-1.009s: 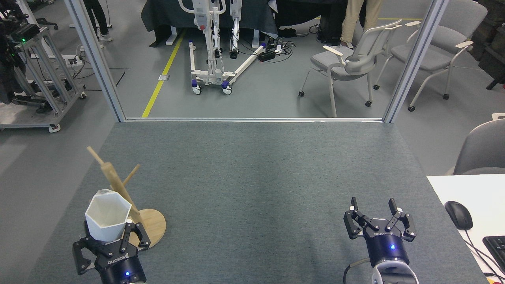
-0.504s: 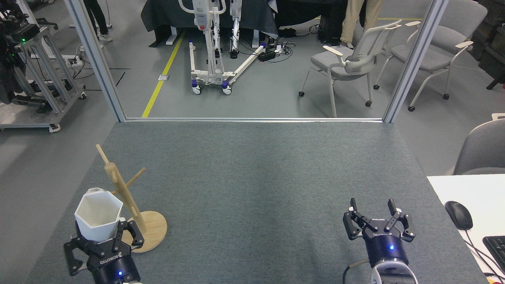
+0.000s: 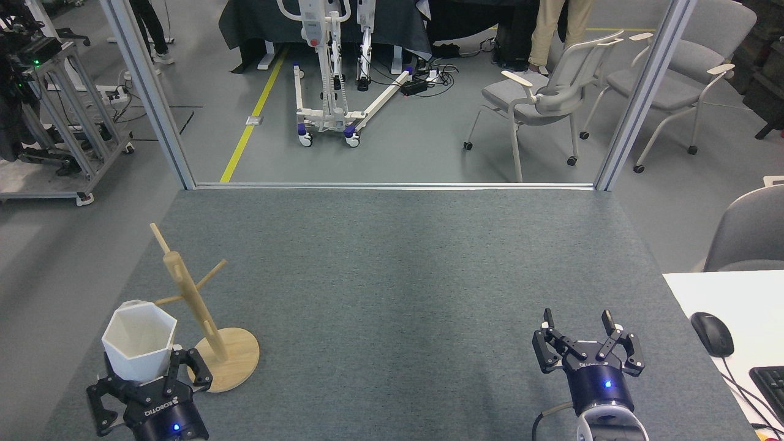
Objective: Hang cup on storage rack
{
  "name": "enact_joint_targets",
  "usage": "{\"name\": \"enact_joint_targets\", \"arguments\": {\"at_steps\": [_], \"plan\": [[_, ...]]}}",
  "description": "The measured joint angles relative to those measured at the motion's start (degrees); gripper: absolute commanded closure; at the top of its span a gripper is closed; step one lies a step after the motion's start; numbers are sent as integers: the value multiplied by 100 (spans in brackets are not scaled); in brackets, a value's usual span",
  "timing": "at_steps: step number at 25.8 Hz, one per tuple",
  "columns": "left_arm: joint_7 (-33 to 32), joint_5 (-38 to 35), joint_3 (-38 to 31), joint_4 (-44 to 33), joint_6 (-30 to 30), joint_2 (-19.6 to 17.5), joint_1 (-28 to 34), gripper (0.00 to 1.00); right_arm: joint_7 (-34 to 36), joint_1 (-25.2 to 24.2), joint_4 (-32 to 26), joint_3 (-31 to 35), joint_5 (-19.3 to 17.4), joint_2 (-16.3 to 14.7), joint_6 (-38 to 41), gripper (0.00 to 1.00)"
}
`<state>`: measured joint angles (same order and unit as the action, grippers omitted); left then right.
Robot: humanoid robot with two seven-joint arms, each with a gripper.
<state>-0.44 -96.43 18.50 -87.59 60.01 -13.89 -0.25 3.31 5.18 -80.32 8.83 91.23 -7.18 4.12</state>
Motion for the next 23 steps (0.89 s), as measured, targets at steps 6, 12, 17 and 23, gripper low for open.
{"name": "enact_joint_targets", "arguments": {"at_steps": [6, 12, 17, 23], "plan": [[-16, 10, 3, 241, 1, -2, -190, 85, -3, 0, 9, -3, 5, -2, 0, 1], [-26, 31, 8, 305, 1, -9, -256, 85, -4, 0, 20, -3, 9, -2, 0, 1], [-27, 36, 44, 321, 1, 5, -260, 84, -5, 1, 25, -2, 9, -3, 0, 1], [-22, 38, 76, 379, 1, 28, -257, 83, -6, 21, 17, 4, -6, 15, 0, 1]]}}
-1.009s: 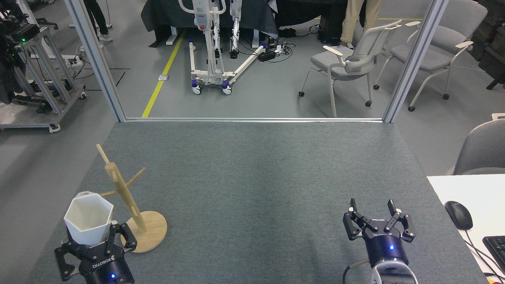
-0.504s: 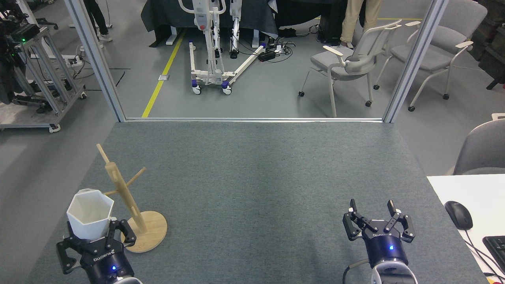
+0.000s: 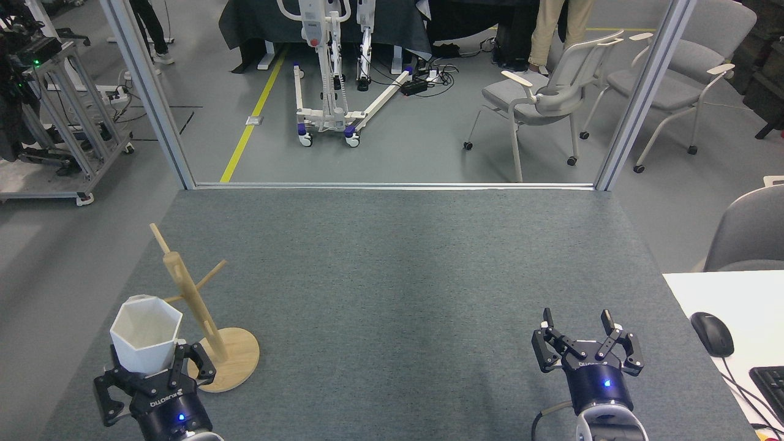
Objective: Hang cup on storage rack
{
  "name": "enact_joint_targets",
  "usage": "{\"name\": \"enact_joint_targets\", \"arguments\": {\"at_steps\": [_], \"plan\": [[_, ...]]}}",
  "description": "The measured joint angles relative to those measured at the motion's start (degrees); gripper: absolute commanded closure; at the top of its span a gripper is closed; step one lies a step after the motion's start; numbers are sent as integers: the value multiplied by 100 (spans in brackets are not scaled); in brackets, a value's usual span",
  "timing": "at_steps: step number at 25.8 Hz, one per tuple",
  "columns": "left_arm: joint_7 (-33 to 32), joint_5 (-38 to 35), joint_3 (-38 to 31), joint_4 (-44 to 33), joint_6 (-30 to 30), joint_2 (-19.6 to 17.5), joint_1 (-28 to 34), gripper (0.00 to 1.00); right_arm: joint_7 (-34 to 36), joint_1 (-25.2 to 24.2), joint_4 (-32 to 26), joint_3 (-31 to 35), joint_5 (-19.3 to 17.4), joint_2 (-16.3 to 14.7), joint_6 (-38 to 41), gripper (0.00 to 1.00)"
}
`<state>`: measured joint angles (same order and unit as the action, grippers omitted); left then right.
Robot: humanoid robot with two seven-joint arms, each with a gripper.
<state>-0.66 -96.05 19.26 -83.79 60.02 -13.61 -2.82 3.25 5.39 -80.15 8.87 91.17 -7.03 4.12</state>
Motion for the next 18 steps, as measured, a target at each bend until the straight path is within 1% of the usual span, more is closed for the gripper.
{"name": "enact_joint_targets", "arguments": {"at_steps": [7, 8, 9, 10, 11, 12, 14, 16, 17, 18], "plan": [[4, 4, 42, 97, 0, 22, 1, 82, -4, 24, -54, 12, -99, 66, 128, 1], [4, 4, 47, 109, 0, 24, 1, 80, -8, 32, -62, 10, -133, 103, 196, 1], [4, 3, 52, 119, 0, 27, 1, 75, -11, 44, -68, 6, -173, 147, 272, 1], [6, 1, 55, 130, 0, 29, 1, 71, -14, 48, -76, 3, -204, 182, 323, 1], [9, 1, 56, 139, -1, 31, 0, 58, -15, 50, -88, 0, -230, 209, 375, 1], [16, 0, 57, 147, -1, 33, 0, 42, -16, 51, -99, -7, -249, 234, 416, 1], [21, -1, 59, 168, -3, 38, -5, 31, -13, 50, -122, -22, -272, 275, 529, 1], [32, -2, 60, 195, -4, 41, -6, 5, -8, 36, -148, -37, -283, 317, 747, 1], [38, -2, 60, 202, -4, 42, -8, 0, -8, 30, -168, -43, -284, 332, 836, 1], [55, -3, 60, 207, -4, 42, -8, 0, -3, 25, -191, -46, -285, 343, 916, 1]]}}
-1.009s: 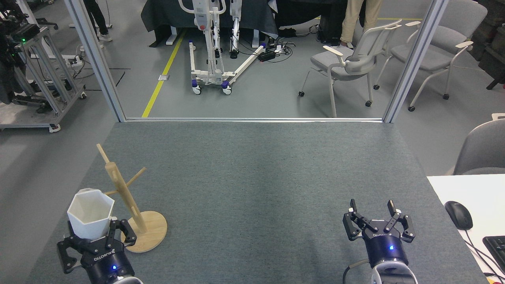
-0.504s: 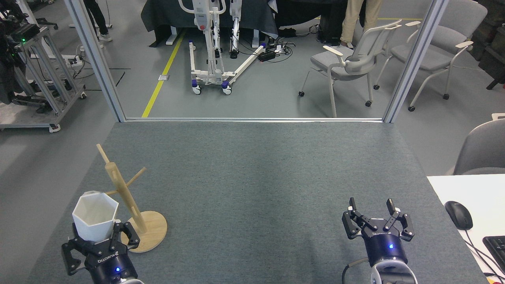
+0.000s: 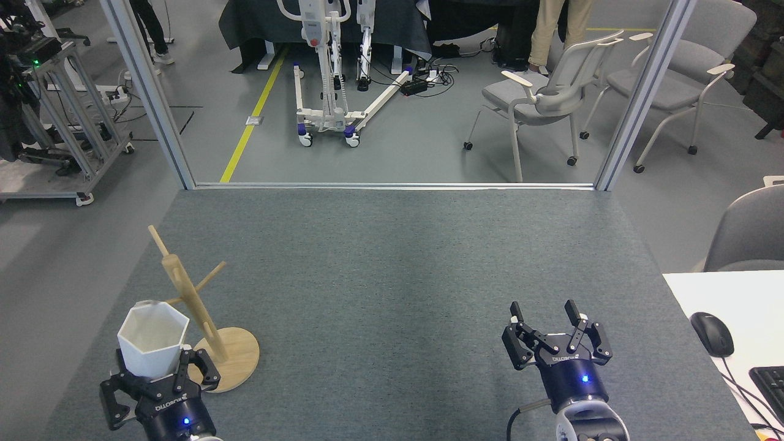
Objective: Hang cup on storage rack
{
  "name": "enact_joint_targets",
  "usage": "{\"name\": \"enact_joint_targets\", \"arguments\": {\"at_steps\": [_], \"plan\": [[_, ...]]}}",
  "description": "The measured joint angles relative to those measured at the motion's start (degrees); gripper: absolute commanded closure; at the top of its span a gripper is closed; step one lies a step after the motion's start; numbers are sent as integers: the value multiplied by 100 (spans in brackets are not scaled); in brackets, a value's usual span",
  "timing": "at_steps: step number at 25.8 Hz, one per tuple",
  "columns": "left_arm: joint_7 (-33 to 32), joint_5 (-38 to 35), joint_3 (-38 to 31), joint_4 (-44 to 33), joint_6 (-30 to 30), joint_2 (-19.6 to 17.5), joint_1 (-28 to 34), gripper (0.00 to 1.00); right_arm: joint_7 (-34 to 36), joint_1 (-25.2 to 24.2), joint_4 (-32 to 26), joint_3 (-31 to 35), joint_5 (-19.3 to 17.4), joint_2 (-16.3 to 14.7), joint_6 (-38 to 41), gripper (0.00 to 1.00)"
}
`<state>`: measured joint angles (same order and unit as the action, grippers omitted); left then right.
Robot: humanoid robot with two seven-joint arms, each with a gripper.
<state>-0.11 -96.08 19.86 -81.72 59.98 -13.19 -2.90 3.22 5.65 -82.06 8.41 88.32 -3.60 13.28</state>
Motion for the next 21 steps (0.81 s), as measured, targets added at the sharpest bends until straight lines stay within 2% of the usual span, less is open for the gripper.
{"name": "enact_joint_targets", "arguments": {"at_steps": [4, 11, 21], "plan": [[11, -2, 9, 17, -1, 0, -1, 0, 2, -20, -48, -8, 2, 20, 29, 1], [27, -15, 37, 49, -2, 1, 0, 0, 3, -26, -57, -21, 28, 13, -452, 1], [29, -14, 120, 172, -1, 63, 0, 0, 54, -42, 25, 77, 4, 4, -529, 1]]}}
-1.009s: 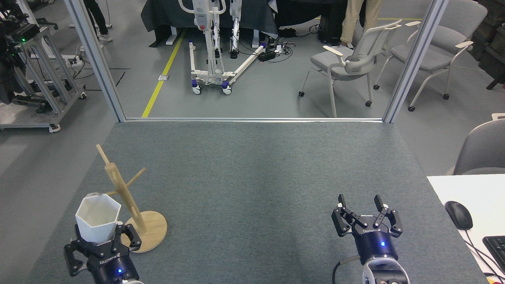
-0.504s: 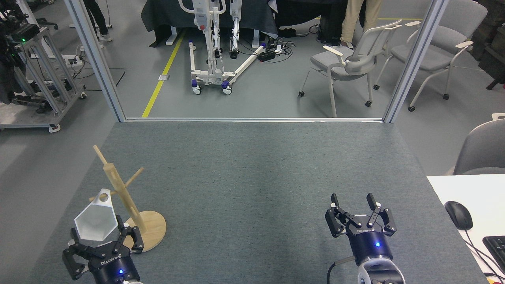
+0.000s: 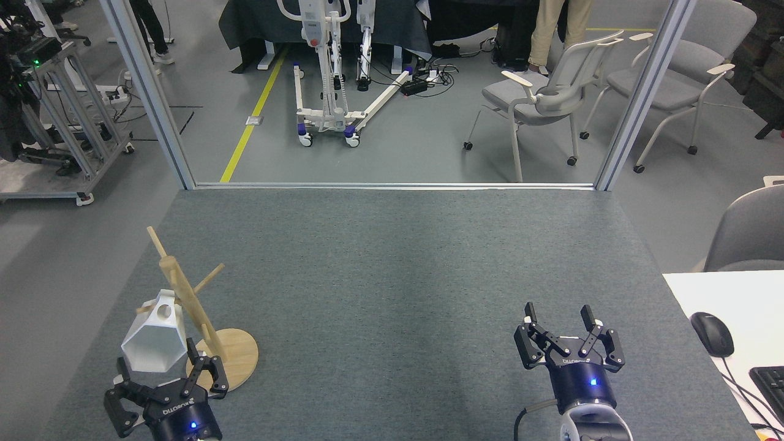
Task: Hang cup on storage rack
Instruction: 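Lower the cup handle onto the rack peg with the left gripper, then open the left gripper and withdraw it from the cup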
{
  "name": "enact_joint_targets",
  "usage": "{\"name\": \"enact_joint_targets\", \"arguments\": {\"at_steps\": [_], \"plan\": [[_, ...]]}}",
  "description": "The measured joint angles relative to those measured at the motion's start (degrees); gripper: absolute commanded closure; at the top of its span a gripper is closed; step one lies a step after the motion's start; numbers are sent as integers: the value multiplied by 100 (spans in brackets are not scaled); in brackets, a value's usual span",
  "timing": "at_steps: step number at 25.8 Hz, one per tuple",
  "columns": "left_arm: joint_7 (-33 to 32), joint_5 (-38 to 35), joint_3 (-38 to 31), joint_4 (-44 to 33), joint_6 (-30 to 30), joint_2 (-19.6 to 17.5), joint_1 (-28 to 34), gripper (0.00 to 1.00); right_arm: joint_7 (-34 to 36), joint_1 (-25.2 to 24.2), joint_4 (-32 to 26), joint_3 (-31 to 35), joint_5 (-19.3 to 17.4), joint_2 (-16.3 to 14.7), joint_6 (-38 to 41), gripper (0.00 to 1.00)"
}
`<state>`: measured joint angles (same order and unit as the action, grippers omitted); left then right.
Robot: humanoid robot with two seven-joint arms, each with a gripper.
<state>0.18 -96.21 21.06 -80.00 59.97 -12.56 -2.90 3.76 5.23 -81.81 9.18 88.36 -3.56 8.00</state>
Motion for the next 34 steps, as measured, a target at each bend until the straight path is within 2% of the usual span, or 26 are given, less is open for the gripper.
{"name": "enact_joint_targets", "arguments": {"at_steps": [13, 19, 22, 27, 30, 34], "plan": [[-16, 11, 324, 401, 6, 201, 33, 0, -22, -5, 8, 10, -3, -46, 12, 1], [-21, 9, 1054, 297, -141, 288, 99, 0, -27, -129, -91, 5, -3, -20, 13, 0], [100, 1, 1256, 32, -846, 376, 103, 0, -27, -162, -111, 5, -3, -39, 21, 1], [338, -6, 1262, -359, -2598, 712, -94, 0, -32, -176, -120, 4, -3, -62, 45, 0], [376, 4, 1038, -512, -3717, 946, -280, 0, -42, -180, -121, 4, -3, -64, 50, 1], [384, 25, 638, -577, -4788, 1235, -552, 0, -46, -179, -129, 4, -3, -51, 52, 0]]}}
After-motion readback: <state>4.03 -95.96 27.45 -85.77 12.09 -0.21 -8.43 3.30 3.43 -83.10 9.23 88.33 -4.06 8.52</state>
